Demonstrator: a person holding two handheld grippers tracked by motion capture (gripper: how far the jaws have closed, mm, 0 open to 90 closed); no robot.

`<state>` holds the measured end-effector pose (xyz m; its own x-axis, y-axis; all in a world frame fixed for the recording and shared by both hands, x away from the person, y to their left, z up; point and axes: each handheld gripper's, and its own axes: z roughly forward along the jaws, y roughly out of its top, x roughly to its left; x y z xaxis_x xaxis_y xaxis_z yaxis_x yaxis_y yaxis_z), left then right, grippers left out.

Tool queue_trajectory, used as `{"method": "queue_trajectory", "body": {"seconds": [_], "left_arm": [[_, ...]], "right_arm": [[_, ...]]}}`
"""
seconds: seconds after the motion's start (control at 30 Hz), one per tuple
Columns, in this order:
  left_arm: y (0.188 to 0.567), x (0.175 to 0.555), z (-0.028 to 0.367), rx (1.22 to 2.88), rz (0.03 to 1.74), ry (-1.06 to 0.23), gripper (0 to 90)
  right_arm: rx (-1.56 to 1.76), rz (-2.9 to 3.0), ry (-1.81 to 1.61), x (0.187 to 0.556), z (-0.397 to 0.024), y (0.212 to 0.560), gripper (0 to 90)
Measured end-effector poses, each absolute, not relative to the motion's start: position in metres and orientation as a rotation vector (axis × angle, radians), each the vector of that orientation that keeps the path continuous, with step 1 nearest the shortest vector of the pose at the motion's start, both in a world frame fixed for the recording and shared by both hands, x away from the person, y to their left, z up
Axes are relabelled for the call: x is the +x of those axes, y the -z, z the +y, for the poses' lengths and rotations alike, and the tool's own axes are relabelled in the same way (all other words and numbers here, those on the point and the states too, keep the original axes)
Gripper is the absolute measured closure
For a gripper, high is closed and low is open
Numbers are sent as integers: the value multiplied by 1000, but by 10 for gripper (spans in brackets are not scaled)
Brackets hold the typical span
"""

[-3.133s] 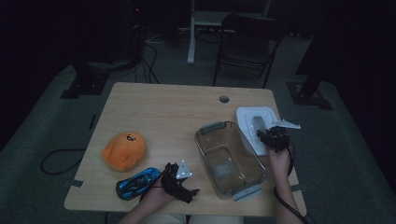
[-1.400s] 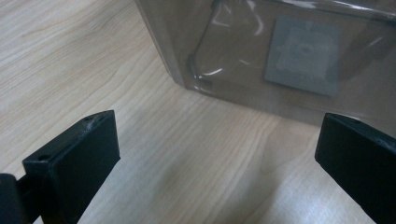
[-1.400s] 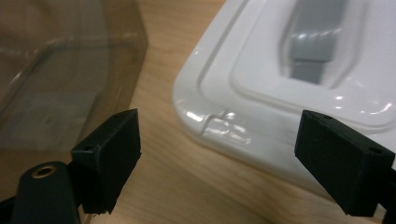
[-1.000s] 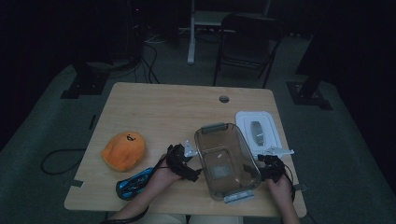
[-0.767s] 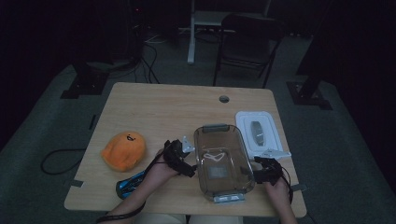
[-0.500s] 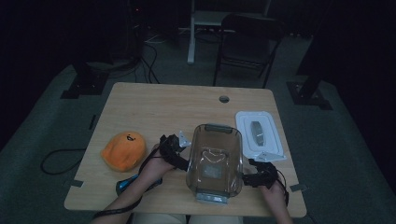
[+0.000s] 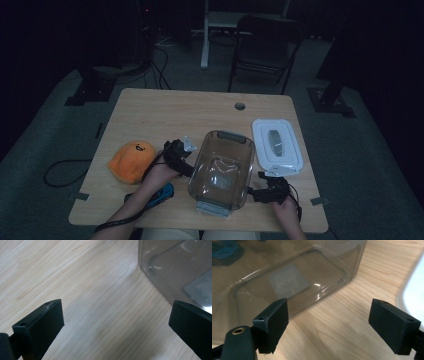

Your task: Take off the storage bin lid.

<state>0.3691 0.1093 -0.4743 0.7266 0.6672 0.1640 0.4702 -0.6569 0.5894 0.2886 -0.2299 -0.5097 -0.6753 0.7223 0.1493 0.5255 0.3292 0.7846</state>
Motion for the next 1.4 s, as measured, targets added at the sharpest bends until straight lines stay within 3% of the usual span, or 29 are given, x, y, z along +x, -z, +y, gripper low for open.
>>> {"method": "queue_trajectory", "body": {"seconds": [0.57,0.87,1.4], "left_arm": [[444,354,165,2332,976,-553,4],[434,339,197,2244,976,-553,4],[437,315,271,2096,1127,-594,4]], "right_arm": [[1041,2397,-1285,288,-214,514,140],[1062,2398,-1282,281,-227,517,140],[1159,2360,-1223,267,-261,520,141]]}}
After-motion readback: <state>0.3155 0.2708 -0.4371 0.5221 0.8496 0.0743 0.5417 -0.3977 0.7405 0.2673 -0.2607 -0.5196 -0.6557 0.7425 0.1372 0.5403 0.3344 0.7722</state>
